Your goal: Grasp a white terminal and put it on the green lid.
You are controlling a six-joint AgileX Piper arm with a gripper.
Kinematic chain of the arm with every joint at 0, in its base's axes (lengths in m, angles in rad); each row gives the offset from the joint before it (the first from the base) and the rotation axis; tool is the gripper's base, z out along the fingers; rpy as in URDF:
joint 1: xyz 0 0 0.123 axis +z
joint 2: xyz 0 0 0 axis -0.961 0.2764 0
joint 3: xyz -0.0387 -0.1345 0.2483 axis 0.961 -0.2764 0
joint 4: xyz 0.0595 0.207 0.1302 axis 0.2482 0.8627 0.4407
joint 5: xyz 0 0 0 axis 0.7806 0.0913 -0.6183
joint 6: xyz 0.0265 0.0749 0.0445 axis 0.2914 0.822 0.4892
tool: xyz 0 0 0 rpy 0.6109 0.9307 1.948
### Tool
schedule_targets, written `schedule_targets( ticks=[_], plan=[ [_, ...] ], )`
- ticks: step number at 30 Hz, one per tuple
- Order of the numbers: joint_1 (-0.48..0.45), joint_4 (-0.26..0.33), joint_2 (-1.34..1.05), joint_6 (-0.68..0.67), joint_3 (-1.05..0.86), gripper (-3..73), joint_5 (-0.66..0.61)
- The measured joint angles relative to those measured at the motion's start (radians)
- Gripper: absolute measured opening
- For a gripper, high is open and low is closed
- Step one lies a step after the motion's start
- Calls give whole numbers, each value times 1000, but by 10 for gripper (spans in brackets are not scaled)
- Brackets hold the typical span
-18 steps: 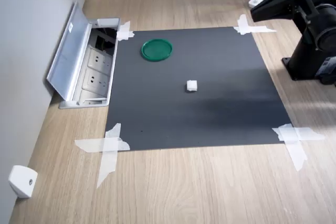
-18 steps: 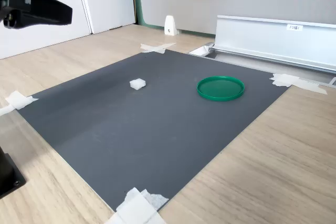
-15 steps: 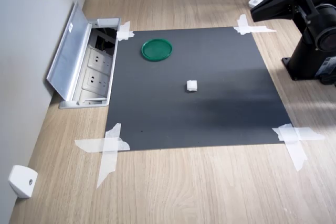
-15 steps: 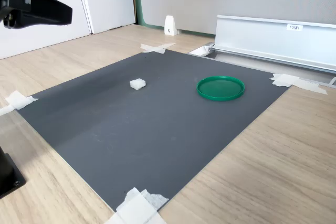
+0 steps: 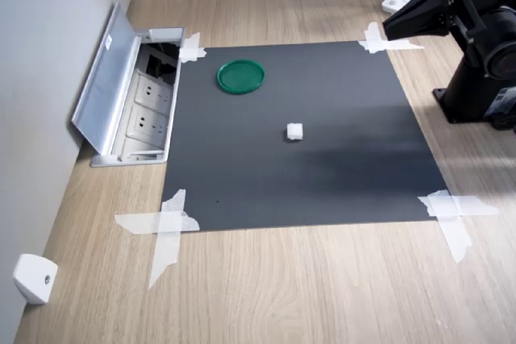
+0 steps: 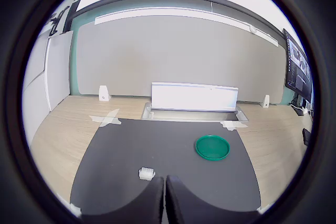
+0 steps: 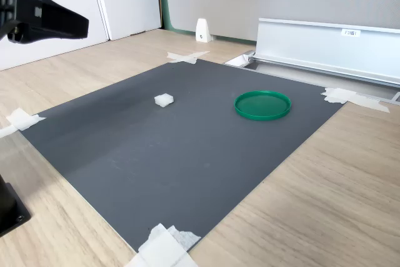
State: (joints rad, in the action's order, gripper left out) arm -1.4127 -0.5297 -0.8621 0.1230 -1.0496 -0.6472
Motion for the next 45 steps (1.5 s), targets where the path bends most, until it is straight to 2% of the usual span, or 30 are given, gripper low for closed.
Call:
schedule_targets(
  ticks=[9,14,27,34,37,40,45],
  plan=[
    [0,-1,136,-36,16,-8,-10],
    [0,-6,309,-96,122,-8,-57],
    [0,-26,725,-100,436,-8,-278],
    [0,-31,894,-105,520,6,-310],
    [0,-30,951,-154,558,67,-327],
    [0,-23,1003,-177,600,185,-343],
    [0,-21,1054,-183,671,480,-342]
  ],
)
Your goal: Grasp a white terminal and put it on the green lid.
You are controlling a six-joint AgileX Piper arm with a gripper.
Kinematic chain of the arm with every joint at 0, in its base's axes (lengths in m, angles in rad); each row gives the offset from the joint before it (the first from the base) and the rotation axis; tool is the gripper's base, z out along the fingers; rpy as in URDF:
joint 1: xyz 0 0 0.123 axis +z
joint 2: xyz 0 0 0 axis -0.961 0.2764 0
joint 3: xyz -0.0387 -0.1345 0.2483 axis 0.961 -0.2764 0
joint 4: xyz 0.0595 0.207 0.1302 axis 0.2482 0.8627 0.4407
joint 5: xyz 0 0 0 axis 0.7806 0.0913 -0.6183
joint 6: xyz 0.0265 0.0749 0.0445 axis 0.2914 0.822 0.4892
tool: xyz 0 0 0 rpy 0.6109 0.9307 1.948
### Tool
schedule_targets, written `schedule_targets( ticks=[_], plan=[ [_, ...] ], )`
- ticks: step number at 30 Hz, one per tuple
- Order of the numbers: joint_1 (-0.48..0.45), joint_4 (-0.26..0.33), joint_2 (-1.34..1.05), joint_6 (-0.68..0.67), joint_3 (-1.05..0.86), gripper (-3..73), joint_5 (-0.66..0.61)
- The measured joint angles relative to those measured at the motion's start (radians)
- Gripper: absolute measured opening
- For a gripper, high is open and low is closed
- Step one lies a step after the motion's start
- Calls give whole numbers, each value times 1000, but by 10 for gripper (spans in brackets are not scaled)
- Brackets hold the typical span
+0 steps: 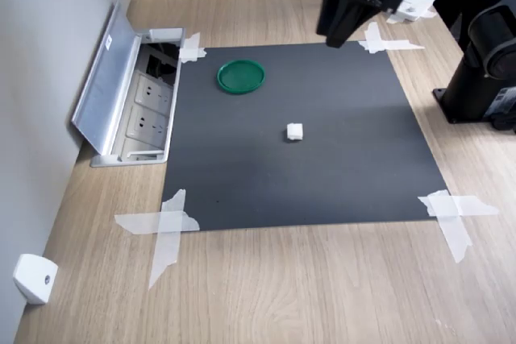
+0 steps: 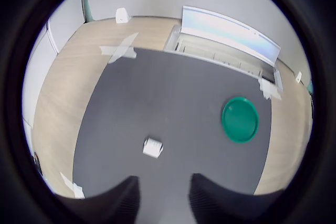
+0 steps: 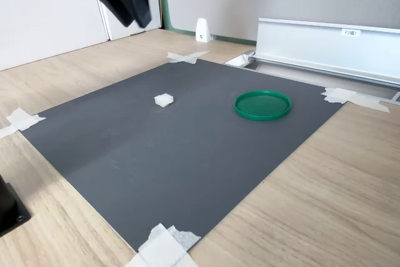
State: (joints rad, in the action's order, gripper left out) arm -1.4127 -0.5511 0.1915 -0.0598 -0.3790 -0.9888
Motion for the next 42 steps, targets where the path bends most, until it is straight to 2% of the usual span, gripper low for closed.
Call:
schedule_targets(
  ticks=[2,5,8,14,19,24,27,35,42],
  plan=[
    [0,15,17,18,28,577,-14],
    [0,67,32,91,71,667,-75],
    [0,44,50,157,119,701,-108],
    [16,-53,98,318,158,703,-67],
    [147,-129,142,341,159,703,-18],
    [251,-152,227,376,160,703,-20],
    [284,-164,268,388,160,703,-11],
    [288,-180,327,534,164,703,28],
    [288,-184,383,557,165,703,40]
  ],
)
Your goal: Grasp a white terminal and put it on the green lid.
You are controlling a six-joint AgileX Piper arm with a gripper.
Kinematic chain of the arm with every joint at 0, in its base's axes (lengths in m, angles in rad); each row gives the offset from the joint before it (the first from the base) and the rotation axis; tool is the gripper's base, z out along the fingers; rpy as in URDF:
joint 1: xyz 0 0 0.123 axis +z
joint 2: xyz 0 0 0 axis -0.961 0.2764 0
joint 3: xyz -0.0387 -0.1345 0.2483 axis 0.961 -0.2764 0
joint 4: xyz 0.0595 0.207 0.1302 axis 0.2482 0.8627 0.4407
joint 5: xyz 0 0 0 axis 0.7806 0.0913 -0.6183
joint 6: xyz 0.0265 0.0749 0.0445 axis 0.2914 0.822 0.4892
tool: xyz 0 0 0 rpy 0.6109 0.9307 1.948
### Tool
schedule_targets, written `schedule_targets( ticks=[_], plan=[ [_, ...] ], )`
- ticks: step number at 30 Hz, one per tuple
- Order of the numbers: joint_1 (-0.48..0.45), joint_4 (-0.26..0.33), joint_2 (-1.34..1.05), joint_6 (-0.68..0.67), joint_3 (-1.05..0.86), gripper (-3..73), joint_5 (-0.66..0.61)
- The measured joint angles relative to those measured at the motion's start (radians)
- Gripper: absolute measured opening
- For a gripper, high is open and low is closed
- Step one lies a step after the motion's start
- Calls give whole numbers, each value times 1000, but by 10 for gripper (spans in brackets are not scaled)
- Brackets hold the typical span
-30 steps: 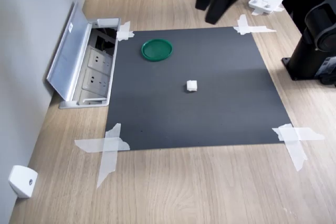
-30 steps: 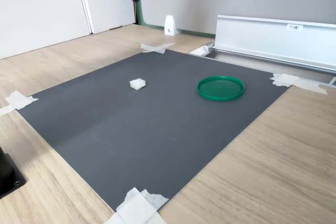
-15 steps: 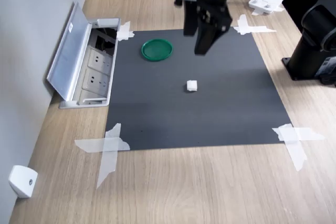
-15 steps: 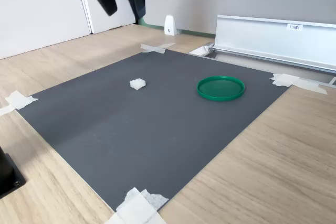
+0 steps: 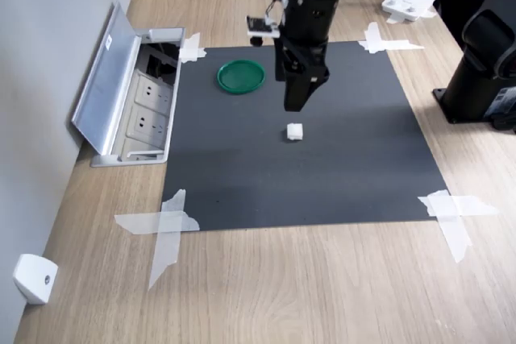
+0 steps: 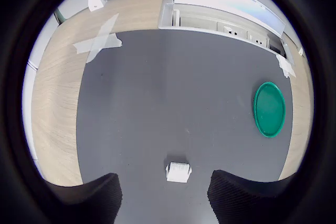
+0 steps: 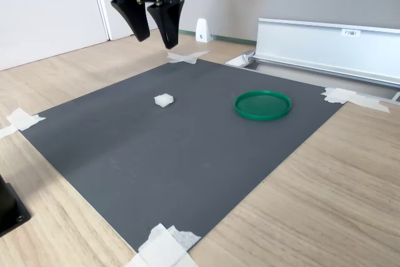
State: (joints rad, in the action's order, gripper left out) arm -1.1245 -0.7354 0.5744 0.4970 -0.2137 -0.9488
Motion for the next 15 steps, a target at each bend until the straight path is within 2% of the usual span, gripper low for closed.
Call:
schedule_targets(
  ticks=[6,15],
  plan=[
    [0,-24,4,0,-49,703,78],
    [0,-14,47,0,-91,703,74]
  ],
)
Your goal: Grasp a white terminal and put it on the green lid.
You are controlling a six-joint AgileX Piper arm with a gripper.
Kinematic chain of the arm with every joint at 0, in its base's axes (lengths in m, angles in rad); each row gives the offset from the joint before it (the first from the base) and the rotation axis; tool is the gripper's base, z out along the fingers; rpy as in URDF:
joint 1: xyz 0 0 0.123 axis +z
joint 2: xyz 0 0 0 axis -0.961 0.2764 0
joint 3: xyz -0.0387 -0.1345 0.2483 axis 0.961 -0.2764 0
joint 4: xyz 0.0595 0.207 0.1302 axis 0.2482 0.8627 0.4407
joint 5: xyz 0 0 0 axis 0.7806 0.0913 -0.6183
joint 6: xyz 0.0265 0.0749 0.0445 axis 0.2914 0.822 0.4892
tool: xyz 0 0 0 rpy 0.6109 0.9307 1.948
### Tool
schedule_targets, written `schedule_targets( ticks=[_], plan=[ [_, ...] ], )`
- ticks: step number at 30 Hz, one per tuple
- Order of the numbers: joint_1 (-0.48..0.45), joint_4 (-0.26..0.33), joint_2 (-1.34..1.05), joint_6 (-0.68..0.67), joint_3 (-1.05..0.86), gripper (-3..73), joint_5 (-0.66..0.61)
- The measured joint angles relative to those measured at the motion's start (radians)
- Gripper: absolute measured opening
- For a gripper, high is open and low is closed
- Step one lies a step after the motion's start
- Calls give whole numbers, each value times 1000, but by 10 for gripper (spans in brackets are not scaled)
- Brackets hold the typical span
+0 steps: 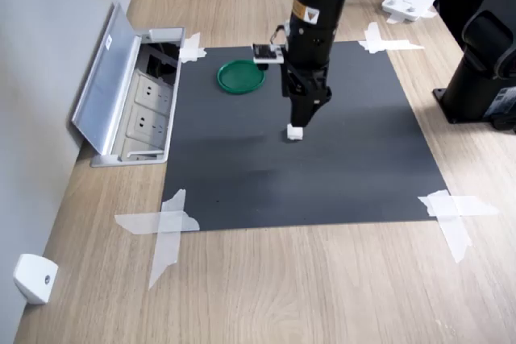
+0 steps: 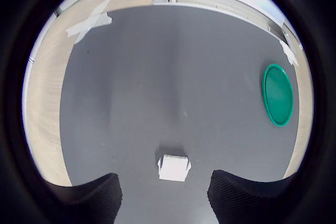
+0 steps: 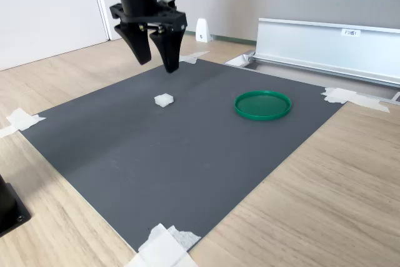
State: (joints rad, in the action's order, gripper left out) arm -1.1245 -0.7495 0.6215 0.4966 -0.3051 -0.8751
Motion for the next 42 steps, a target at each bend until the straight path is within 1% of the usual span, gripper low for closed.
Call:
schedule_targets(
  ticks=[8,16,25,42],
  plan=[
    [0,3,33,-45,0,703,11],
    [0,10,71,43,0,703,34],
    [0,-10,118,130,0,703,54],
    [0,-10,163,142,-21,703,88]
  ],
)
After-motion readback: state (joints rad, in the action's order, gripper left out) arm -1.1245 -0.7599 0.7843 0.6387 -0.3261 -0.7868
